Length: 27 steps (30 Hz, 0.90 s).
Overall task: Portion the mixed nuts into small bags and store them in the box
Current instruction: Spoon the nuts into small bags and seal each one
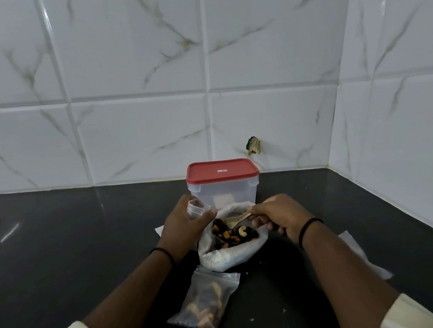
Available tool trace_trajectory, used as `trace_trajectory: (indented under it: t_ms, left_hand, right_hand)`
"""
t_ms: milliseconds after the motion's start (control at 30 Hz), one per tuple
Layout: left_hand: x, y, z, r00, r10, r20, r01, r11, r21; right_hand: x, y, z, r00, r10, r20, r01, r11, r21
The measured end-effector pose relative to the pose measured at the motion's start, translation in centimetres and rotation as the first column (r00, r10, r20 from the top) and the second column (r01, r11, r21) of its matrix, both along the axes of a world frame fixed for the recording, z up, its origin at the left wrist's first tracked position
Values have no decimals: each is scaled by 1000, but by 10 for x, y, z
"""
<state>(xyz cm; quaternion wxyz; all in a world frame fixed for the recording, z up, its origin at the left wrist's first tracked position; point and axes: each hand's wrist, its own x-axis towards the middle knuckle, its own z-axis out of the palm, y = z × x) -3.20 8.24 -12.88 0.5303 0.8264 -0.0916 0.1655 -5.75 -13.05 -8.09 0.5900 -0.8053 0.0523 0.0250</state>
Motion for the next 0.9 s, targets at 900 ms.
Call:
trace_trajectory:
  t_ms: [900]
  left_hand:
    - [-2,0,-2,999,-36,-6,36,999,8]
  right_hand:
    - [12,-7,3,987,69,144,-102,967,234]
